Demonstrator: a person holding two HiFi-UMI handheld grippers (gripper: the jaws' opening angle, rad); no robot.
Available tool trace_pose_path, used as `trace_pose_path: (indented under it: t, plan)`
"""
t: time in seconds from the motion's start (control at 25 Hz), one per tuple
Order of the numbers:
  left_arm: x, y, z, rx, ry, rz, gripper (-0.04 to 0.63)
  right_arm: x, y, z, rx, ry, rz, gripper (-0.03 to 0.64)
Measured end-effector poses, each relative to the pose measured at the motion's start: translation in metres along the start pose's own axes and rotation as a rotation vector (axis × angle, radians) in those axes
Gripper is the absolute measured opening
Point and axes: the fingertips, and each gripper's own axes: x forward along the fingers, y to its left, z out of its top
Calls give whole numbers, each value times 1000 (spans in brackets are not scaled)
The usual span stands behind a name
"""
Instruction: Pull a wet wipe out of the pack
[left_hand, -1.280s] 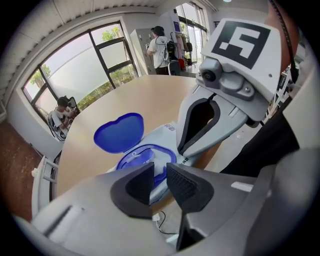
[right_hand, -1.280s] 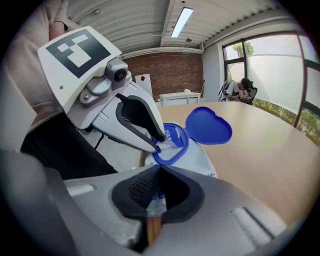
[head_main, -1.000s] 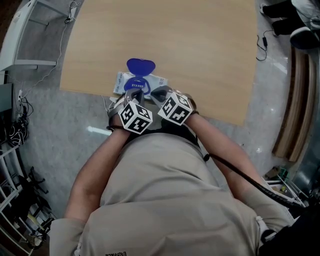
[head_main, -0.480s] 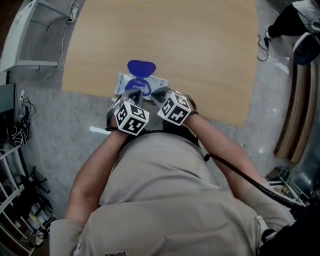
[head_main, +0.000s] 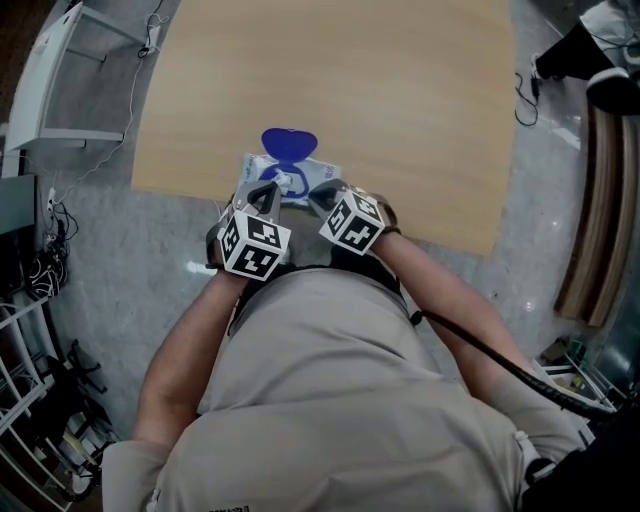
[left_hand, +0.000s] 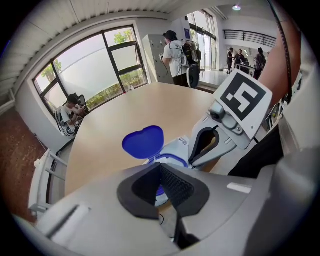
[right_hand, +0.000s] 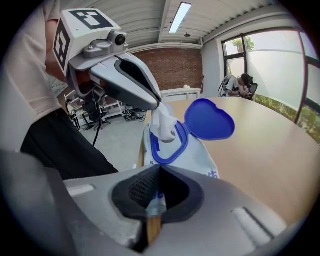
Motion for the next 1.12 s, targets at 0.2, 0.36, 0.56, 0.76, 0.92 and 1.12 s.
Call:
trace_pose_path:
  t: [0.2,0.36,0.56,0.76,0.92,1.12]
  plan:
    - [-17,14,11,1,-38,23,6,0,0,2,-1,8,-10,2]
    - [-31,26,15,-11,-70,39,6,2,0,4,3,12,-23,2]
    - [-54,34,23,-24,-124,48,6,2,2,6,19,18,-48,2]
    - [-85,40,36,-26,-199,53,6,1,6,7,34,32,-80,2]
    - [-113,47,40,-19,-270,47,6,3,12,10,36,48,-107,2]
    - [-149,61,45,-9,-385,35,6,-4,15,18,71,56,-163,2]
